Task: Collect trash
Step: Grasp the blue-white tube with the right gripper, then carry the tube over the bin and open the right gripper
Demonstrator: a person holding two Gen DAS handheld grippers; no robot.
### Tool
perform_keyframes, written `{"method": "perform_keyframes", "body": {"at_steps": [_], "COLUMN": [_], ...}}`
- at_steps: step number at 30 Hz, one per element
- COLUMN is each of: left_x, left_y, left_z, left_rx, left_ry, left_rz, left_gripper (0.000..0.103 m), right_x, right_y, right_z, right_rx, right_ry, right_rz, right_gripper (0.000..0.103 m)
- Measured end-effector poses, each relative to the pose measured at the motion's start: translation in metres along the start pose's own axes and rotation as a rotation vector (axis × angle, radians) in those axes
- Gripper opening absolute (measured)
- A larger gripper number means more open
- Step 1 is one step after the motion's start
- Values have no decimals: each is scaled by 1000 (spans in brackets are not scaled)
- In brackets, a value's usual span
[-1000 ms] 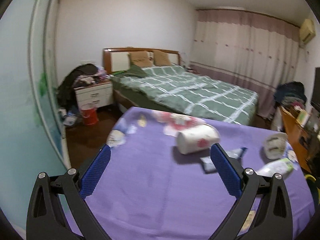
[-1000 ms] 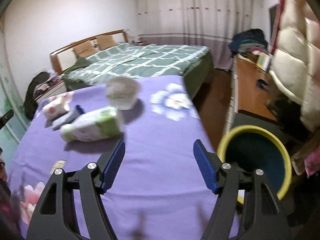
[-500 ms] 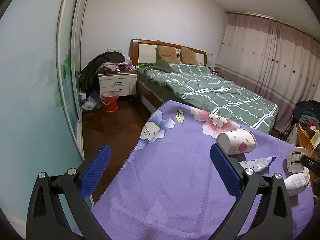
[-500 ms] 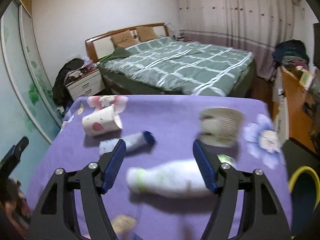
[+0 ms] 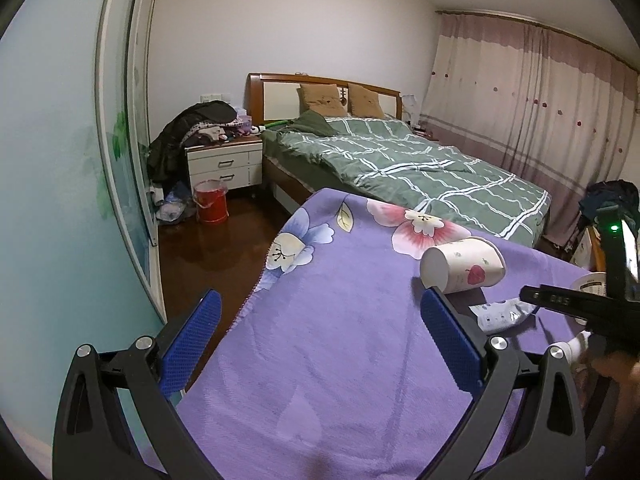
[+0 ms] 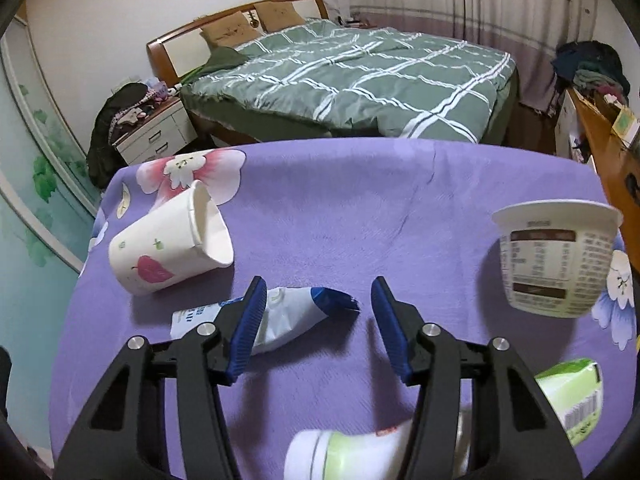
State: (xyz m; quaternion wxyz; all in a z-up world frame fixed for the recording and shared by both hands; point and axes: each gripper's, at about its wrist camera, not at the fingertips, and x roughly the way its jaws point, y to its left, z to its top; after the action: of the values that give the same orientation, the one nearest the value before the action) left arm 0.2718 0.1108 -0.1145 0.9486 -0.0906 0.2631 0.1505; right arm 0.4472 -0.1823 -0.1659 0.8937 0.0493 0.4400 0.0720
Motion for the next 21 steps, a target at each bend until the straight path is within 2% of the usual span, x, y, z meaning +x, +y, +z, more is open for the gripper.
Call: {"method": "perform_keyframes", "body": {"at_steps": [4, 13, 21], "left_x": [1, 0, 1], "left_y": [-1, -5, -6], "left_z": [0, -1, -1], "left_rx": [1, 12, 15], "left_ry": [11, 12, 14], "left_rz": [-9, -11, -13], "left_gripper": [98, 98, 98], "right_x": [12, 3, -33], "right_y": [7, 6, 3], "right_z": [0, -1, 8], "right_rx": [-3, 19, -4], "right_ry": [22, -26, -122], "right_rz": [0, 25, 0], "right_gripper": [46, 31, 30]}}
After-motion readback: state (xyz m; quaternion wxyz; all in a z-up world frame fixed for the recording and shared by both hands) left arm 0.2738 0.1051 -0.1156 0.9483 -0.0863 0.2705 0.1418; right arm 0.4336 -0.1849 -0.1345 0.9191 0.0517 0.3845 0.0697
